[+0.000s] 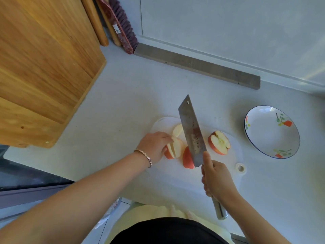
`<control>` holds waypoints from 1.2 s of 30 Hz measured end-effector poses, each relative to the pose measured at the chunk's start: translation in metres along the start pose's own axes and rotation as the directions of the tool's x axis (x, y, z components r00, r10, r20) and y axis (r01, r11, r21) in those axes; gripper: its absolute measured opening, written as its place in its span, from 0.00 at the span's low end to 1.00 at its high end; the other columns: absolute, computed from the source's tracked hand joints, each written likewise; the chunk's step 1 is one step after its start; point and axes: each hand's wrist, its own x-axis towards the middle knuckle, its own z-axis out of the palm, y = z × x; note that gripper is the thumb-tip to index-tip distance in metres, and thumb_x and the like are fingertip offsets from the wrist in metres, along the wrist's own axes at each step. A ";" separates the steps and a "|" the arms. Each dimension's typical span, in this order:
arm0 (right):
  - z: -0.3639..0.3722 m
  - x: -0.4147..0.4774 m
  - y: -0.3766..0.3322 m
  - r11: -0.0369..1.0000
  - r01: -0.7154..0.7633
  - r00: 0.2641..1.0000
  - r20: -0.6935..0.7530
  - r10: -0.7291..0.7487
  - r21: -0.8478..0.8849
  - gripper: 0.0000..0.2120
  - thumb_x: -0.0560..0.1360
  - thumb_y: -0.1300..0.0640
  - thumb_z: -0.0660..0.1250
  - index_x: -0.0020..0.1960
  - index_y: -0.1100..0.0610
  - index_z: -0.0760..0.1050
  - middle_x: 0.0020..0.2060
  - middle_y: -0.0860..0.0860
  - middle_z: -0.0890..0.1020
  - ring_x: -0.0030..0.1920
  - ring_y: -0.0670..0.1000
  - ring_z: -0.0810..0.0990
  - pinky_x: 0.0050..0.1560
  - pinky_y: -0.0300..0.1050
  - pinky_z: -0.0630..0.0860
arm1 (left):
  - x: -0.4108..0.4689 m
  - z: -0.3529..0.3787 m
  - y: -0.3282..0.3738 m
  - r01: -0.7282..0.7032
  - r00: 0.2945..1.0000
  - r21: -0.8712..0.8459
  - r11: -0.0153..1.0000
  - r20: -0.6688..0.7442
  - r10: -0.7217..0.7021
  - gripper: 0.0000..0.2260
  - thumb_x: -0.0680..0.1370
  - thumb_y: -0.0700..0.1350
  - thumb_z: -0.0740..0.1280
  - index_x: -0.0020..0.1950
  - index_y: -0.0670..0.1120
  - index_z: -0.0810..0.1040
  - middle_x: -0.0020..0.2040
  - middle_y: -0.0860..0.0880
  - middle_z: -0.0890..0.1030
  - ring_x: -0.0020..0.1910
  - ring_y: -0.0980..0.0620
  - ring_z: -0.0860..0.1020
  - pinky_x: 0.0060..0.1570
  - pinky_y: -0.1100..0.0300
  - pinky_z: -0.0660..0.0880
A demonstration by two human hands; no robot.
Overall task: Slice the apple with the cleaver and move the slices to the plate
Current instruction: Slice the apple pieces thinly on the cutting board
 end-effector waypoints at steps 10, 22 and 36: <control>0.001 -0.006 0.000 0.996 -0.032 0.998 0.054 0.027 0.087 0.26 0.77 0.37 0.50 0.36 0.60 0.65 0.25 0.52 0.66 0.21 0.48 0.63 0.24 0.38 0.65 | -0.015 -0.006 0.005 0.140 0.990 0.117 0.983 -0.036 -0.137 0.18 0.78 0.50 0.57 0.29 0.49 0.74 0.29 0.50 0.75 0.34 0.46 0.79 0.32 0.61 0.67; 0.022 -0.002 -0.005 0.995 -0.066 0.986 0.157 0.053 0.075 0.27 0.79 0.38 0.49 0.34 0.58 0.65 0.24 0.51 0.68 0.19 0.47 0.65 0.22 0.36 0.67 | -0.007 0.020 0.029 0.610 0.619 -0.730 0.307 0.197 -0.761 0.13 0.68 0.37 0.66 0.23 0.46 0.78 0.32 0.37 0.82 0.32 0.39 0.81 0.39 0.45 0.80; 0.033 -0.001 -0.004 0.999 0.005 0.986 0.165 0.003 -0.052 0.27 0.79 0.38 0.48 0.34 0.58 0.65 0.25 0.52 0.69 0.21 0.48 0.67 0.25 0.38 0.71 | -0.008 0.018 0.034 0.561 0.657 -0.771 0.302 0.193 -0.728 0.21 0.73 0.37 0.67 0.21 0.52 0.78 0.32 0.36 0.82 0.37 0.38 0.83 0.45 0.43 0.80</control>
